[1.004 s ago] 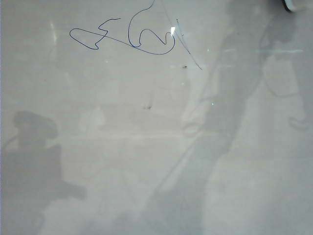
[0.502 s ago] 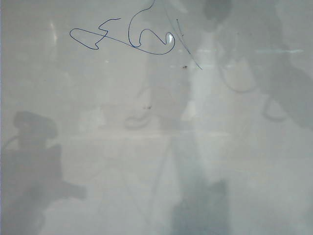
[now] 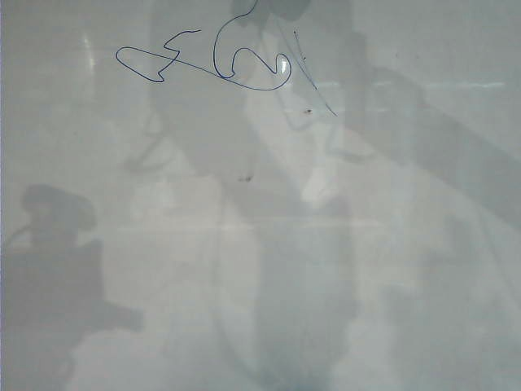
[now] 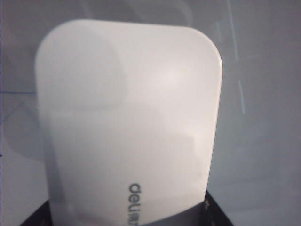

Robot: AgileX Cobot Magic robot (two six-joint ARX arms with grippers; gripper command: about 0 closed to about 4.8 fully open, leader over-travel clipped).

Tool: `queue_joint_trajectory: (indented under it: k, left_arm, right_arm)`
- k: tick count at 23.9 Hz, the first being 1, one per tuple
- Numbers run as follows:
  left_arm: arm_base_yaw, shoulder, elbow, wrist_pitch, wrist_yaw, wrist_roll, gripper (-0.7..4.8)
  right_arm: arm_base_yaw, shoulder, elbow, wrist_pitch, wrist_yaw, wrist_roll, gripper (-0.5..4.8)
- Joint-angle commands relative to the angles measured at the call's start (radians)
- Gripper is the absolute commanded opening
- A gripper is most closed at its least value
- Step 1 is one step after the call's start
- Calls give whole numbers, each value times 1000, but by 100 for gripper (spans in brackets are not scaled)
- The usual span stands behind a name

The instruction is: Grab the whiteboard eraser that is attached to the surface of the whiteboard and use it to clean the writing on the whiteboard.

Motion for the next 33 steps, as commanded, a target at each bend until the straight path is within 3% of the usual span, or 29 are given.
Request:
queue_joint_trajectory:
  k: [1,5,11,14,17,33]
  left_arm:
    - [0,1,1,10,1,4,-2]
    - [0,1,1,10,1,4,-2]
    - [0,1,1,9,1,4,-2]
    - [0,1,1,10,1,4,-2]
    - [0,1,1,10,1,4,-2]
    - [0,1,1,10,1,4,-2]
  right_arm:
    - [0,13,12,40,-11,-32,139]
    - [-17,24,12,54,-65,-34,139]
    - [-48,34,12,141,-104,-152,139]
    - [-90,42,12,143,-172,-155,139]
    - [-99,58,11,140,-174,-154,139]
    - [-98,199,10,38,-325,13,149]
